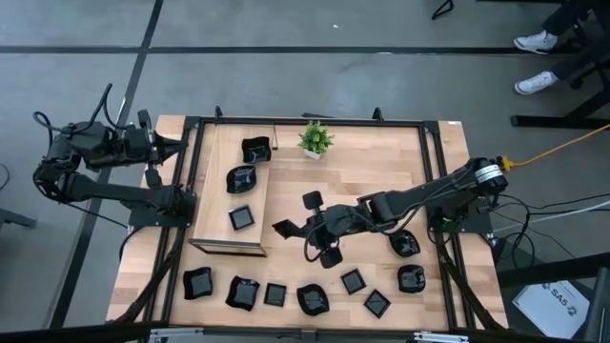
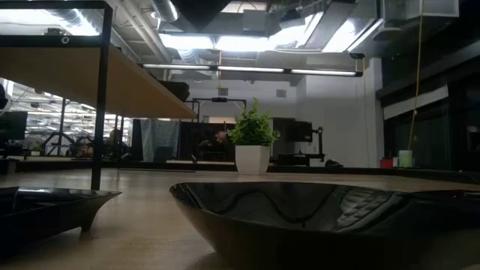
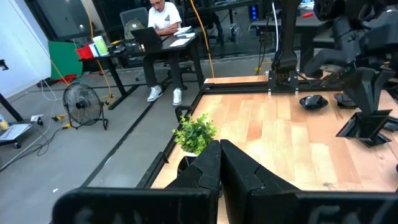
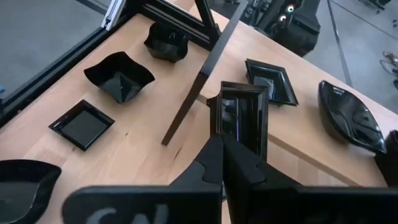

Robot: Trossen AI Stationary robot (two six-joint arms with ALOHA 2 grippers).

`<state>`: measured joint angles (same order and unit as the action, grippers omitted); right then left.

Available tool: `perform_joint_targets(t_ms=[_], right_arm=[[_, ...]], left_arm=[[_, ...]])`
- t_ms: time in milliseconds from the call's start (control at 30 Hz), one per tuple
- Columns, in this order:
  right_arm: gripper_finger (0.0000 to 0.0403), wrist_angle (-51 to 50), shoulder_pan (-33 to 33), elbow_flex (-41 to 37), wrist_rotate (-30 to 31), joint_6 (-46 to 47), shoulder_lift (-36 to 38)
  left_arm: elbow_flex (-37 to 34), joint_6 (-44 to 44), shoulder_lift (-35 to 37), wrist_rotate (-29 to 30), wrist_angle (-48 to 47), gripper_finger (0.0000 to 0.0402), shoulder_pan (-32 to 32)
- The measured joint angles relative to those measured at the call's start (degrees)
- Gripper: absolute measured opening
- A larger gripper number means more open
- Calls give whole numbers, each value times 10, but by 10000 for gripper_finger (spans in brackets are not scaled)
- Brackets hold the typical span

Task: Pick & Place Mini shaped plates
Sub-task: Stack the black square plate on top of the black square plate on the shelf

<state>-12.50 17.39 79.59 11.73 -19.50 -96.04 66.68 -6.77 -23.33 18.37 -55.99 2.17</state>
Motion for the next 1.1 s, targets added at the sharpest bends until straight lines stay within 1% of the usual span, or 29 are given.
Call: perform_joint_targets(t_ms=[100, 267, 533, 800, 1100], right_arm=[[0, 17, -3, 0, -3, -7, -11], [0, 48, -13, 0, -45, -27, -22], [0, 129, -33, 0, -100, -63, -45], [0, 188, -50, 0, -151, -66, -66], [0, 233, -56, 0, -202, -69, -66]], left_arm=[[0, 0, 0, 0, 0, 4, 0], [0, 0, 0, 0, 0, 4, 0], [0, 0, 0, 0, 0, 4, 0], [0, 0, 0, 0, 0, 4, 0], [0, 0, 0, 0, 0, 4, 0]])
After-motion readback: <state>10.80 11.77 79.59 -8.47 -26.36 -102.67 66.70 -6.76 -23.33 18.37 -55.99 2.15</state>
